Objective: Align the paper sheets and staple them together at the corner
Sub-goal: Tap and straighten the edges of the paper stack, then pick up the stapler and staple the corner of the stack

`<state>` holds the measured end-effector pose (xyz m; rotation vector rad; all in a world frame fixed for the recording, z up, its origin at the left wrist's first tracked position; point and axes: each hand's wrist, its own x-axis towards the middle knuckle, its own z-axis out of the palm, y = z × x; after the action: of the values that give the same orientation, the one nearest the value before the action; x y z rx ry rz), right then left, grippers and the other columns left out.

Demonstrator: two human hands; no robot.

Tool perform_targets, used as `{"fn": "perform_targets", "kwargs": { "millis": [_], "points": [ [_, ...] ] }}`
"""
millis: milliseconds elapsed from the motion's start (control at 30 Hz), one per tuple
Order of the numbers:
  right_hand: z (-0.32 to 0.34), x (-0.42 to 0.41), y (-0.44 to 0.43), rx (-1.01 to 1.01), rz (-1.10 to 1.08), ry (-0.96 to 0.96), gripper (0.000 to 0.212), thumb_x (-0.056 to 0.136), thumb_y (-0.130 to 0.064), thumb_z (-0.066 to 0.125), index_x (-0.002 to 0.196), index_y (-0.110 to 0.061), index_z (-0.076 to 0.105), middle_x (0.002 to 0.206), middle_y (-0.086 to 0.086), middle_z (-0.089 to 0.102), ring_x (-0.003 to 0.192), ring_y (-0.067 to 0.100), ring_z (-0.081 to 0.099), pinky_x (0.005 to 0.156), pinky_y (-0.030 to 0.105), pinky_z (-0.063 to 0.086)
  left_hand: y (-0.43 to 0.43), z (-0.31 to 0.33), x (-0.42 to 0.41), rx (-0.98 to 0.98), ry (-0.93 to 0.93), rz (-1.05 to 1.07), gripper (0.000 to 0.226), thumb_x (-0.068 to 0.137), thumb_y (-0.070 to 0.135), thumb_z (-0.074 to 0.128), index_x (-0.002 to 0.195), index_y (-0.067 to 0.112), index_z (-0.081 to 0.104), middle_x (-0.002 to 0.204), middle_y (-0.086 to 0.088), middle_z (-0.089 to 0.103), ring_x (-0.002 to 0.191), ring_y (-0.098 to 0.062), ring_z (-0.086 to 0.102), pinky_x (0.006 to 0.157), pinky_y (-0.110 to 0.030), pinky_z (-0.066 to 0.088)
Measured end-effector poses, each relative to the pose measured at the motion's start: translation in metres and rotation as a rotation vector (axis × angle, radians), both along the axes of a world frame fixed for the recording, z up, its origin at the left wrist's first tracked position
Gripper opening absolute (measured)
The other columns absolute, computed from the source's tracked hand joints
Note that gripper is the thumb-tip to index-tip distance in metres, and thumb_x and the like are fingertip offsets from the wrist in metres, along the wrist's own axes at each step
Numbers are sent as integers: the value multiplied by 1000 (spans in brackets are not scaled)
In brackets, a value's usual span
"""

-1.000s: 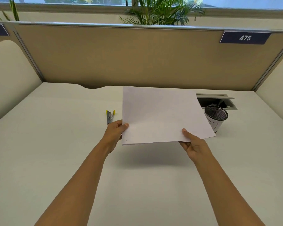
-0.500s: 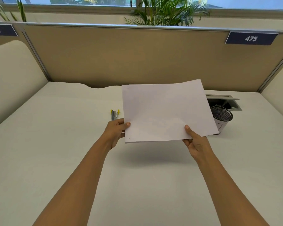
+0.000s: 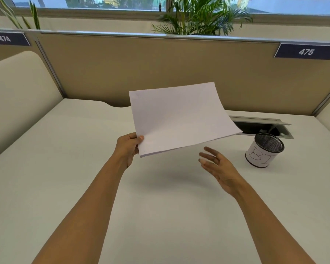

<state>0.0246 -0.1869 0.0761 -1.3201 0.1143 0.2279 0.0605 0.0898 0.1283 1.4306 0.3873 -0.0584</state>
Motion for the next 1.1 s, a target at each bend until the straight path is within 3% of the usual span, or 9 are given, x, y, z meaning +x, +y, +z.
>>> {"fn": "perform_targets", "kwargs": {
  "millis": [167, 333, 433, 567, 733, 833, 1000, 1100],
  "points": [
    [-17, 26, 33, -370, -39, 14, 27, 85, -12, 64, 111, -10, 62, 100, 13, 65, 94, 25, 65, 76, 23, 55, 13, 16, 22, 6, -12, 86, 34, 91, 1, 50, 124, -4, 51, 116, -8, 59, 99, -28, 57, 85, -38, 48],
    [-28, 55, 90, -648, -145, -50, 17, 85, -19, 63, 99, -10, 67, 89, 8, 67, 83, 25, 65, 78, 37, 56, 30, 26, 47, 24, -10, 121, 34, 90, 0, 49, 124, -4, 51, 124, -12, 58, 99, -27, 57, 87, -37, 48],
    [-31, 71, 129, -728, -172, -69, 22, 84, -24, 65, 98, -8, 67, 87, 7, 67, 76, 20, 60, 74, 32, 53, 37, 26, 61, 33, -13, 128, 33, 91, 0, 49, 123, -4, 52, 125, -15, 59, 98, -27, 58, 85, -36, 48],
    [-34, 90, 178, -798, -172, -75, 30, 81, -30, 67, 102, -8, 63, 95, 12, 70, 87, 25, 64, 71, 24, 43, 41, 22, 78, 57, 4, 128, 34, 91, 2, 49, 125, -3, 52, 129, -15, 57, 101, -26, 58, 92, -39, 49],
    [-41, 113, 224, -952, -149, -80, 54, 79, -41, 67, 115, -5, 51, 114, 14, 58, 105, 30, 58, 78, 31, 46, 48, 10, 95, 106, 28, 119, 32, 92, 6, 49, 123, 0, 54, 129, -14, 58, 103, -27, 57, 99, -44, 47],
    [-48, 122, 239, -1123, -87, -92, 60, 79, -47, 64, 116, -4, 46, 116, 12, 51, 105, 28, 52, 78, 32, 46, 54, 3, 102, 115, 33, 116, 32, 92, 5, 49, 123, 0, 54, 128, -14, 59, 102, -27, 57, 98, -44, 47],
    [-55, 131, 250, -1237, -34, -85, 41, 88, -30, 55, 118, -4, 46, 120, 12, 48, 104, 26, 52, 83, 31, 47, 60, -1, 106, 131, 42, 122, 33, 92, 6, 49, 124, 0, 53, 128, -13, 58, 101, -26, 57, 94, -42, 48],
    [-53, 133, 249, -1203, -41, -48, 31, 92, -20, 50, 118, -3, 50, 120, 14, 48, 106, 29, 54, 82, 32, 46, 59, -1, 106, 127, 46, 118, 33, 92, 6, 49, 124, 0, 53, 128, -12, 58, 100, -26, 57, 91, -40, 48]
  ]
}}
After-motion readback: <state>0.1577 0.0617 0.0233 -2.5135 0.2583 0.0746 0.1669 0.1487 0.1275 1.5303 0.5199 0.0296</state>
